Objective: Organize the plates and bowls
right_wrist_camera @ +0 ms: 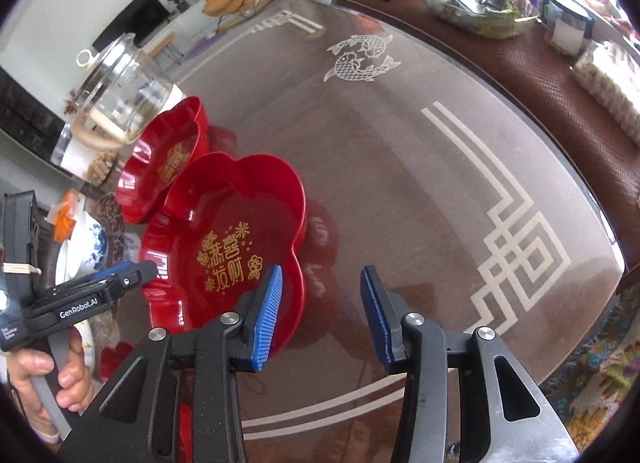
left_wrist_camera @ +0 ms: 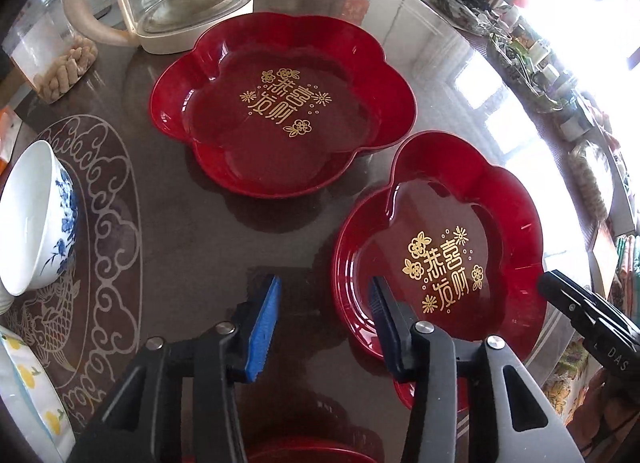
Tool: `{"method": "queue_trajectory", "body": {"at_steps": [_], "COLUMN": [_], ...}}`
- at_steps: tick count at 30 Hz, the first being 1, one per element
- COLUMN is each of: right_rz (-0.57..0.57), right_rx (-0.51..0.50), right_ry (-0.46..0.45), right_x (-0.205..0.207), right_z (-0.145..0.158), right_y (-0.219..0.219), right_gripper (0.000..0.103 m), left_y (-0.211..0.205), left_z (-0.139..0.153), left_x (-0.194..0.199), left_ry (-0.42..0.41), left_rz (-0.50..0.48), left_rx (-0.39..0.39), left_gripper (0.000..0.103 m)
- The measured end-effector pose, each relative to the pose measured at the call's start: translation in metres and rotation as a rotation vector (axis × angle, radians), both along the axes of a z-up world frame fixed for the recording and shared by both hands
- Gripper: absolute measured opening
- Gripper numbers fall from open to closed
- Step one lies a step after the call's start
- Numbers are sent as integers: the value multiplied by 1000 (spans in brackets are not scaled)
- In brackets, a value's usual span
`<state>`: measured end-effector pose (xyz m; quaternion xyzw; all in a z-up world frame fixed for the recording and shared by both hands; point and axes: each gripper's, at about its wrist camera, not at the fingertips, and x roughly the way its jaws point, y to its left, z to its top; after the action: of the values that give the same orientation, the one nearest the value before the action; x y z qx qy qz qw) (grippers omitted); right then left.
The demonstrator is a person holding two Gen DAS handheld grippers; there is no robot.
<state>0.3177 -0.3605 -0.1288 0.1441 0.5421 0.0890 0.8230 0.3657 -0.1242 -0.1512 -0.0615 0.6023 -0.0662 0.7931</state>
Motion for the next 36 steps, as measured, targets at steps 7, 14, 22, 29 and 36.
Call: {"method": "queue_trajectory", "body": {"at_steps": [7, 14, 22, 29, 36], "right_rz": [63, 67, 146, 159, 117], "right_rx": [-72, -103, -102, -75, -85], "right_ry": [5, -111, -196, -170, -84], "right_x": [1, -46, -127, -183, -198], "right_z": [-12, 44, 99, 68, 32], "right_y": [17, 21, 78, 135, 147], "right_gripper": [7, 8, 11, 13, 13], "left_y": [-6, 9, 72, 109, 106], "left_z": [2, 58, 91, 63, 51], "left_x": [-7, -50, -130, -171, -178], "left_ry": [-42, -151, -188, -172, -211], "left_rz": [-36, -67, -66, -68, -111], "left_rx": [-30, -101, -84, -8, 26], "left_gripper": [15, 15, 15, 16, 16]}}
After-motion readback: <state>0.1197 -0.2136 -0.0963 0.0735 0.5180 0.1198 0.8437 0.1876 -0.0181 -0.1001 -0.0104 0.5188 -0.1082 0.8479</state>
